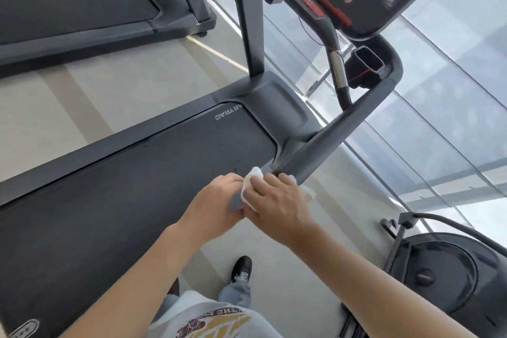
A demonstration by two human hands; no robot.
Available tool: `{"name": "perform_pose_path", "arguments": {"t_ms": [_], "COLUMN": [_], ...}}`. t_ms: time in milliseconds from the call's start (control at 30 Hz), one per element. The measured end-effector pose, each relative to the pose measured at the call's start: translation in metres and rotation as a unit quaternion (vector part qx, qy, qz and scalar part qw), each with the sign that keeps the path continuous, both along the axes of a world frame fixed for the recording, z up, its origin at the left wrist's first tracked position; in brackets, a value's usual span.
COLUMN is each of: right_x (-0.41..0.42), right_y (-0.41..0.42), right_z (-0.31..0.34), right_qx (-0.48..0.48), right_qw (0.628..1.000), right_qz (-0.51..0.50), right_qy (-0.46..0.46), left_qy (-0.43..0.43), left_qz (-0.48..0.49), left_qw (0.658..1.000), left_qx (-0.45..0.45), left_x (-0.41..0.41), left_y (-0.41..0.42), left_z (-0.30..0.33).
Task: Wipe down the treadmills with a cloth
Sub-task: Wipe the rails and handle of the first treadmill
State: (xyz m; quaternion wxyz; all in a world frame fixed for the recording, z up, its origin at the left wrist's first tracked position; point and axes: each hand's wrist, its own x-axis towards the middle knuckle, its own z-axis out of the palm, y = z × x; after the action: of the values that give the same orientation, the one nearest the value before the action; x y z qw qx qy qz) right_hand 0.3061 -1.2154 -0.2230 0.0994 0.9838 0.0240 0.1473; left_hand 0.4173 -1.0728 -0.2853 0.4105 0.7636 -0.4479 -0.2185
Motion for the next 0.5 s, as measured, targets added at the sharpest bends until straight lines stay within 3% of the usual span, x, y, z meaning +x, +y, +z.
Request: {"name": "perform_pose_path", "arguments": {"t_ms": [100,200,333,500], "right_x": [-0.003,0.001,0.015,0.019], "right_y": [-0.017,-0.042,-0.084,-0.164], "right_z": [0.002,0.015,0.021,0.03], "right_qx": [-0.02,0.051,0.205,0.292], "right_qw": [0.996,0.991,0.97,0.911], "right_qz": [0.088,0.08,-0.031,-0.248], "right_qy": [-0.024,-0.098,-0.125,-0.149], "left_qy": [0.026,0.048,0.066,0.038], "left_qz": [0.003,0.035,0.052,0.049], "left_qw": [1.0,0.997,0.995,0.997], "left_qx": [-0.001,-0.039,-0.056,-0.047], "left_x": [0.003,-0.005,-0.019,-0.033], "left_y": [0.003,-0.003,-0.025,-0.06], "left_z": [0.005,0.02,0.038,0.057]}}
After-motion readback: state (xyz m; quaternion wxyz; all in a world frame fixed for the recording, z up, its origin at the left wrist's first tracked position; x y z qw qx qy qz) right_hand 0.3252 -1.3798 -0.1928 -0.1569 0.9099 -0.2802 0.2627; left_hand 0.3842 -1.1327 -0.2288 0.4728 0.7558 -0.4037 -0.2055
